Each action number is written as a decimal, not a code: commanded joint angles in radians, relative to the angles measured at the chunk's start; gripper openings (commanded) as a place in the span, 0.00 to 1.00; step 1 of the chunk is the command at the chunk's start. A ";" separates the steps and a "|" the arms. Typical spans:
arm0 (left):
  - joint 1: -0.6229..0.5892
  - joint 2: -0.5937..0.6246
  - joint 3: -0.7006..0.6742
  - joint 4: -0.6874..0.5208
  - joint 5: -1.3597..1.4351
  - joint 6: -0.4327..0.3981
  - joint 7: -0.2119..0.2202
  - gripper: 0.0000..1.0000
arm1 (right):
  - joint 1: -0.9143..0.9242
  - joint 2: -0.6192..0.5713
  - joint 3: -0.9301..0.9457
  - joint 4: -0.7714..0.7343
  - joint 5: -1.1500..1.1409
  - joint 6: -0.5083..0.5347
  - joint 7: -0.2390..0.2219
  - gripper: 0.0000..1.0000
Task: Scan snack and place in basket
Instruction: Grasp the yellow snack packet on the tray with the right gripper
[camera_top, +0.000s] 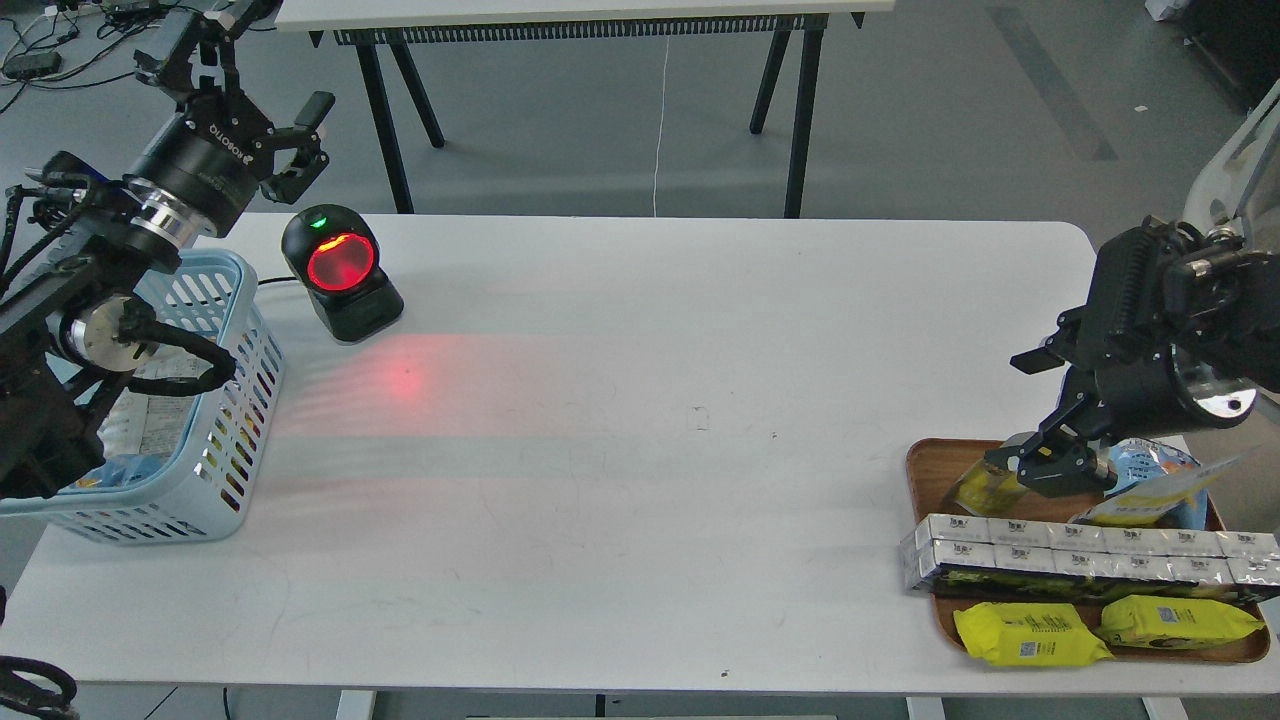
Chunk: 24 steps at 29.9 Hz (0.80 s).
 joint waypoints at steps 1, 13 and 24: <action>-0.003 0.000 0.000 0.001 0.001 0.000 0.000 1.00 | -0.007 0.003 -0.007 -0.003 0.000 0.000 0.000 0.93; -0.006 -0.012 0.001 0.006 0.000 0.000 0.000 1.00 | -0.071 0.046 -0.005 -0.114 0.000 0.000 0.000 0.91; -0.004 -0.015 0.001 0.024 0.000 0.000 0.000 1.00 | -0.121 0.135 -0.002 -0.247 0.000 0.000 0.000 0.74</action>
